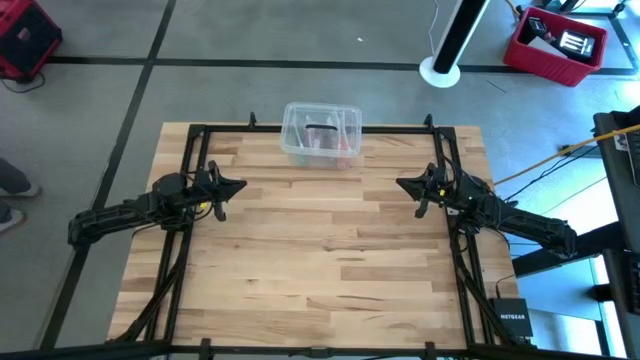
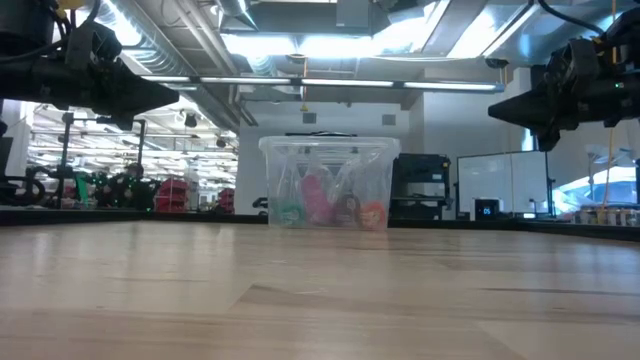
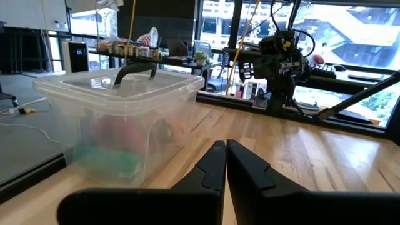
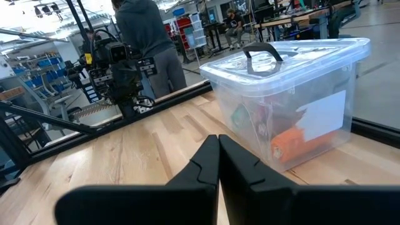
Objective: Roll bandage
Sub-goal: Return to Home Position
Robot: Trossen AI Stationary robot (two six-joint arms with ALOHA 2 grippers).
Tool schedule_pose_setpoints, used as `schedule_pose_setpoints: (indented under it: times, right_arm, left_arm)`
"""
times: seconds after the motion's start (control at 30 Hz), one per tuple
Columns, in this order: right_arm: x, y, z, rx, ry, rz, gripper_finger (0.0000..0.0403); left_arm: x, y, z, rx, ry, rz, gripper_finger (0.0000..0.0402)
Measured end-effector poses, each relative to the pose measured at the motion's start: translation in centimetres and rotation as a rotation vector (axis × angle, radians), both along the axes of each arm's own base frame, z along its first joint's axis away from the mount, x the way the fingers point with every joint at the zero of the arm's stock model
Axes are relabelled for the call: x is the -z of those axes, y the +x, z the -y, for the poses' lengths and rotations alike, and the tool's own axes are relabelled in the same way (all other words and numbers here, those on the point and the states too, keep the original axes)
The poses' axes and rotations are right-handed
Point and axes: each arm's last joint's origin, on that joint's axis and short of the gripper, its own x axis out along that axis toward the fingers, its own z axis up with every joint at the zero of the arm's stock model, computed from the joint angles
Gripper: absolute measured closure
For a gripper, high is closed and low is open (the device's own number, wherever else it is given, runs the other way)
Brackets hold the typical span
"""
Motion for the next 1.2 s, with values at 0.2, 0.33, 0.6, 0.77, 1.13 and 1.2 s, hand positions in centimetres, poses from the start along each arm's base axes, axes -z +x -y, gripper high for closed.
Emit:
schedule_pose_setpoints:
  times: [0.2,0.33,0.6,0.77,1.13,1.2]
  right_arm:
    - [0.0,0.0,0.0,0.0,0.0,0.0,0.0393]
    - [-0.01,0.0,0.0,0.0,0.0,0.001,0.0393]
    - [0.0,0.0,0.01,0.001,0.0,0.0,0.0393]
    - [-0.01,0.0,0.0,0.001,0.0,0.001,0.0393]
    - [-0.01,0.0,0.0,0.001,-0.001,0.001,0.0393]
    - [-0.01,0.0,0.01,0.001,0.0,0.001,0.0393]
  left_arm:
    - [0.0,0.0,0.0,0.0,0.0,0.0,0.04]
    - [0.0,0.0,0.0,0.0,0.0,0.0,0.04]
    - [0.0,0.0,0.0,0.0,0.0,0.0,0.0397]
    - [0.0,0.0,0.0,0.0,0.0,0.0,0.04]
    - [0.01,0.0,0.0,0.0,0.0,-0.001,0.0399]
    - [0.01,0.0,0.0,0.0,0.0,-0.001,0.04]
